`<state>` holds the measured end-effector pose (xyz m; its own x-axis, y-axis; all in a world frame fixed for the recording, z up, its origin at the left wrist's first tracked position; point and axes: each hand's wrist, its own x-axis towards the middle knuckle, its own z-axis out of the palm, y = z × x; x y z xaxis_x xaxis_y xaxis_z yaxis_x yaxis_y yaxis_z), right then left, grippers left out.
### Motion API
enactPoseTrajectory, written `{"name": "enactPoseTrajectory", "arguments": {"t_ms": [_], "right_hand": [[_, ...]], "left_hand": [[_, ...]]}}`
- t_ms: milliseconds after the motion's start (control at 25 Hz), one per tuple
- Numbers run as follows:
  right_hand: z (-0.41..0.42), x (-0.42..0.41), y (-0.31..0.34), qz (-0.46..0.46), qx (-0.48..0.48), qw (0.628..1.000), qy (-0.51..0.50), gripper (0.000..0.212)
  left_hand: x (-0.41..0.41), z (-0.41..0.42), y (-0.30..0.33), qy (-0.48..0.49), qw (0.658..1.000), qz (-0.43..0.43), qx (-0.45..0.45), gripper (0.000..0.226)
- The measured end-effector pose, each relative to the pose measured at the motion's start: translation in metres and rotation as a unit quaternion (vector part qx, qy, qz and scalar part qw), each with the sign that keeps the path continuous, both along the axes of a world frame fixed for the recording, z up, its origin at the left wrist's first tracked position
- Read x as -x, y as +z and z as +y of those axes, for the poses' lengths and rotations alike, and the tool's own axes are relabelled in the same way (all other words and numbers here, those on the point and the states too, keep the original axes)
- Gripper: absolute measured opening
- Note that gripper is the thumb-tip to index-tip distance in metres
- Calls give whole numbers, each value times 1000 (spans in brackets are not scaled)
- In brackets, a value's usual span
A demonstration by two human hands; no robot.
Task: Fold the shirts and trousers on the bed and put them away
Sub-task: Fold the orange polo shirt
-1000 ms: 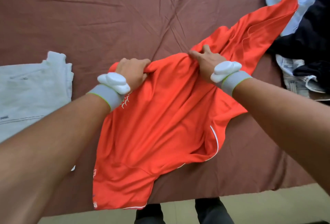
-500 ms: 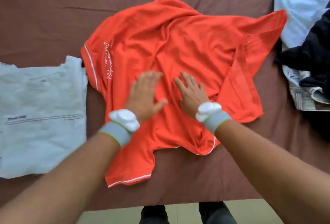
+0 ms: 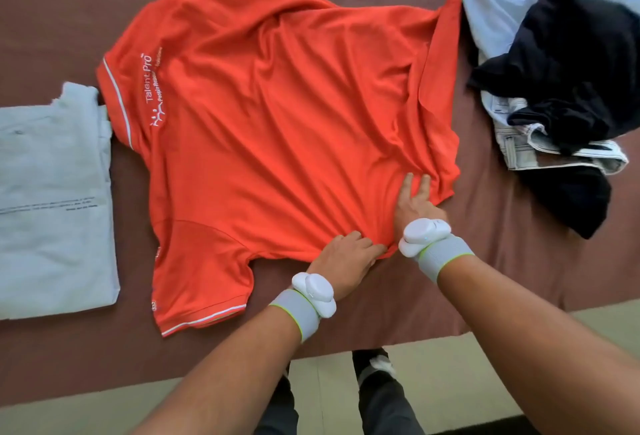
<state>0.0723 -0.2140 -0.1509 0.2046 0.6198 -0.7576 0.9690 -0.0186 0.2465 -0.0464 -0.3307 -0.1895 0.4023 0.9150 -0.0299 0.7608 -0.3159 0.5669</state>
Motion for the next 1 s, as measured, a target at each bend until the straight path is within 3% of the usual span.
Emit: {"name": "enactPoseTrajectory", "arguments": {"t_ms": [80, 240, 320, 400, 440, 520, 600, 680, 760, 880, 1000], "right_hand": [[-4, -23, 7, -23, 14, 999, -25, 84], [-21, -23, 11, 22, -102, 976, 193, 45], [-23, -17, 16, 59, -98, 975, 190, 32], [-22, -17, 21, 56, -43, 992, 106, 25], [-22, -19, 21, 62, -38, 995, 69, 32], [-21, -22, 21, 131, -111, 983, 71, 46], [-20, -17, 16, 259, -174, 939, 145, 50], [-12, -9, 9, 276, -129, 930, 205, 70], [-5, -4, 4, 209, -126, 946, 213, 80], [2, -2, -4, 133, -227, 949, 173, 71], [17, -7, -4, 119, -283, 942, 135, 73]], "left_hand": [[-4, 0, 7, -33, 999, -4, 13, 40], [12, -8, 11, 8, 995, 43, 88, 67], [20, -13, 9, 25, 997, 61, 49, 52], [25, -10, 7, 87, 995, -27, 37, 37], [29, -6, 9, 159, 981, -95, 59, 36], [36, 2, 17, 332, 917, -190, 111, 36], [42, 9, 24, 419, 878, -197, 120, 35], [45, 15, 29, 436, 870, -198, 119, 35], [46, 17, 28, 442, 867, -199, 112, 38], [48, 15, 22, 434, 872, -200, 112, 40], [47, 12, 22, 396, 885, -199, 142, 41]]}}
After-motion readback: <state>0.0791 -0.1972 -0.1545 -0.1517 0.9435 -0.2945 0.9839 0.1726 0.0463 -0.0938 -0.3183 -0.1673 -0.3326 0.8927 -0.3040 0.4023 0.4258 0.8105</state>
